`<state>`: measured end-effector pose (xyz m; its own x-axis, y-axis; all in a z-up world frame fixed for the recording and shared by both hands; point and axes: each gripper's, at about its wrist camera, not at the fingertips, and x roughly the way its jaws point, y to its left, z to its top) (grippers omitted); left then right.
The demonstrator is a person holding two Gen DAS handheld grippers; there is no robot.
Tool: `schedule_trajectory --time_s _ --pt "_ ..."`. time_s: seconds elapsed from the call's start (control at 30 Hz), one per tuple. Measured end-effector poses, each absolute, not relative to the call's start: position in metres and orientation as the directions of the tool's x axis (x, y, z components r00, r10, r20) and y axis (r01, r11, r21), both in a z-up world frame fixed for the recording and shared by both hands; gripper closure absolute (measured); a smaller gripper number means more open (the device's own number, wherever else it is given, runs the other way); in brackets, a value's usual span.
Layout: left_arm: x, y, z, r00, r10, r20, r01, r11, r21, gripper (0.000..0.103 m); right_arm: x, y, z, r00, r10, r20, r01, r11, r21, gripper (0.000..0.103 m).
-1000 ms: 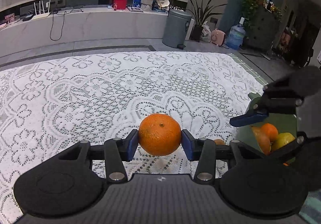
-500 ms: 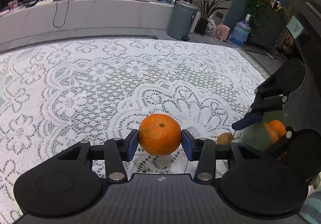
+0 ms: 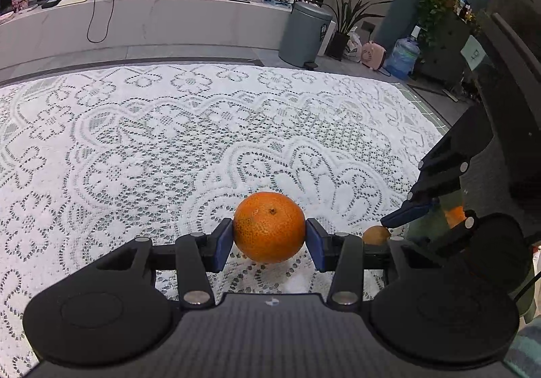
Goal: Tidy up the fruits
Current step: 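Close the left tool on the orange while the right tool grasps the kiwi, then carry the orange and kiwi over the green bowl with both tools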
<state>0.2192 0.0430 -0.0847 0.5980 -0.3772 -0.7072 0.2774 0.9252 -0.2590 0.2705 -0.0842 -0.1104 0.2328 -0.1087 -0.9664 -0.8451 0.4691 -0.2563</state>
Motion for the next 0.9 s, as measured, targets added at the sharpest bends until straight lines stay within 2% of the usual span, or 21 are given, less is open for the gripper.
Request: schedule_trajectory --time_s 0.33,0.6,0.9 --pt "0.217 0.043 -0.078 0.605 -0.398 -0.69 0.286 0.917 -0.278 0.051 0.265 -0.082 -0.106 0.267 -0.104 -0.958 -0.819 0.499 -0.283 0.083" --pt "0.206 0.038 -0.055 0.641 -0.407 -0.651 0.324 0.912 -0.251 0.051 0.247 -0.088 -0.056 0.338 -0.01 -0.941 -0.777 0.562 -0.285 0.083" --pt "0.169 0.006 -0.017 0.63 -0.513 -0.582 0.472 0.849 -0.238 0.051 0.209 -0.141 -0.002 0.442 0.045 -0.896 -0.691 0.653 -0.309 0.083"
